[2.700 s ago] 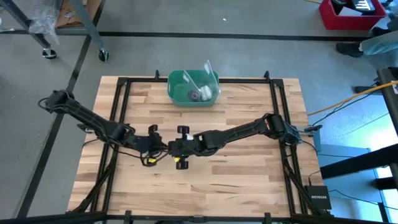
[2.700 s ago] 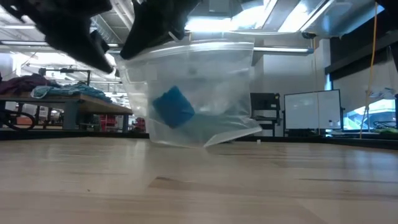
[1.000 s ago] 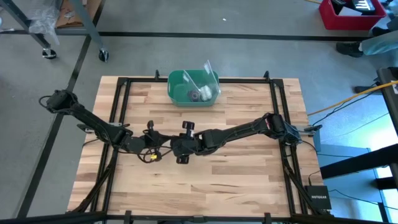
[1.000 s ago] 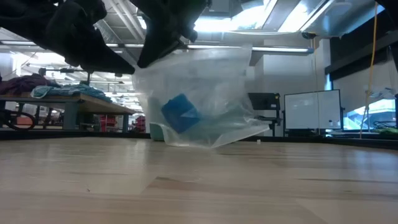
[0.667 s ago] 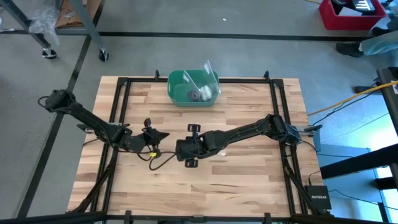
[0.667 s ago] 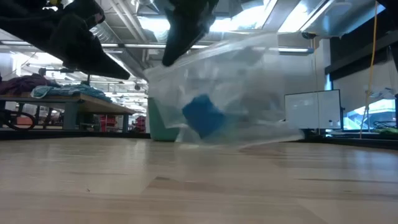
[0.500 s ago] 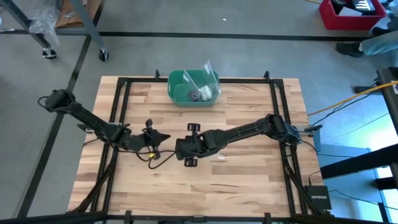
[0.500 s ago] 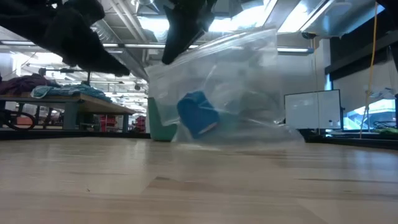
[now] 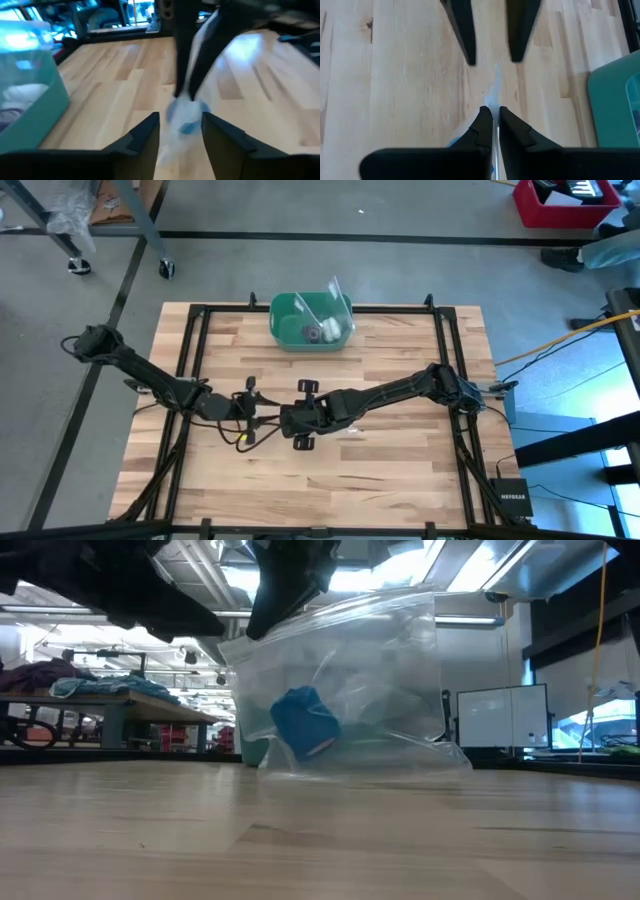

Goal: Roll bandage
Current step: Close the transparent zip bag

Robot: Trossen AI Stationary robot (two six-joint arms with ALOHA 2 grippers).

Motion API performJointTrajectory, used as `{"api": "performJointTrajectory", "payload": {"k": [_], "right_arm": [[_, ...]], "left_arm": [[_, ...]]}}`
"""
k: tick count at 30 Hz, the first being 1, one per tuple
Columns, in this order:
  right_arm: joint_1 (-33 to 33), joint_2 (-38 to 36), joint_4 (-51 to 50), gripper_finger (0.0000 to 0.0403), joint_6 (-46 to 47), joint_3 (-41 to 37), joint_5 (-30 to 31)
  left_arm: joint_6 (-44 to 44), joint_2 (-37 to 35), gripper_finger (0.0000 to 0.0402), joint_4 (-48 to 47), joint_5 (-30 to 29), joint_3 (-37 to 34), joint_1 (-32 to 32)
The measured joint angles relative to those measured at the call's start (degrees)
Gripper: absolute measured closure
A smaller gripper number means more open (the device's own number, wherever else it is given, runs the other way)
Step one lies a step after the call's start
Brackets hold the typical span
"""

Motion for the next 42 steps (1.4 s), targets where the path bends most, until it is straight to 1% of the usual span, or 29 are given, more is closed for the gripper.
{"api": "performJointTrajectory", "payload": {"k": [4, 6, 10, 14, 18, 22, 32, 38, 42], "right_arm": [[0.0, 0.0, 0.0, 0.0384, -0.7, 0.0, 0.0], [0.0, 0.0, 0.0, 0.0384, -0.7, 0.0, 0.0], [0.0, 0.0, 0.1, 0.0384, -0.7, 0.0, 0.1], [0.0, 0.0, 0.0, 0.0384, -0.7, 0.0, 0.1], [0.0, 0.0, 0.0, 0.0384, -0.7, 0.0, 0.1], [0.0, 0.0, 0.0, 0.0384, -0.8, 0.0, 0.1], [-0.1, 0.0, -0.1, 0.0384, -0.8, 0.0, 0.4], [-0.1, 0.0, 0.0, 0.0384, -0.8, -0.1, 0.3], [-0.1, 0.1, -0.4, 0.0384, -0.8, 0.0, 1.0]], "left_arm": [[1.9, 2.9, 0.0249, 3.6, 0.2, 0.0, 1.8], [3.0, 4.5, 0.0247, 4.8, 0.7, 0.0, 2.4], [3.6, 8.0, 0.0247, 7.5, 3.8, 0.0, 3.3], [5.3, 10.1, 0.0252, 11.6, 4.3, 0.0, 3.2], [6.9, 10.0, 0.0271, 12.2, 4.3, 0.0, 3.2], [7.4, 10.0, 0.0299, 12.1, 4.3, 0.0, 3.4], [6.6, 10.0, 0.0392, 11.8, 4.5, 0.0, 5.1], [6.6, 10.0, 0.0398, 10.2, 3.9, 0.1, 5.4], [6.6, 10.0, 0.0399, 8.6, 1.1, 0.2, 5.3]]}}
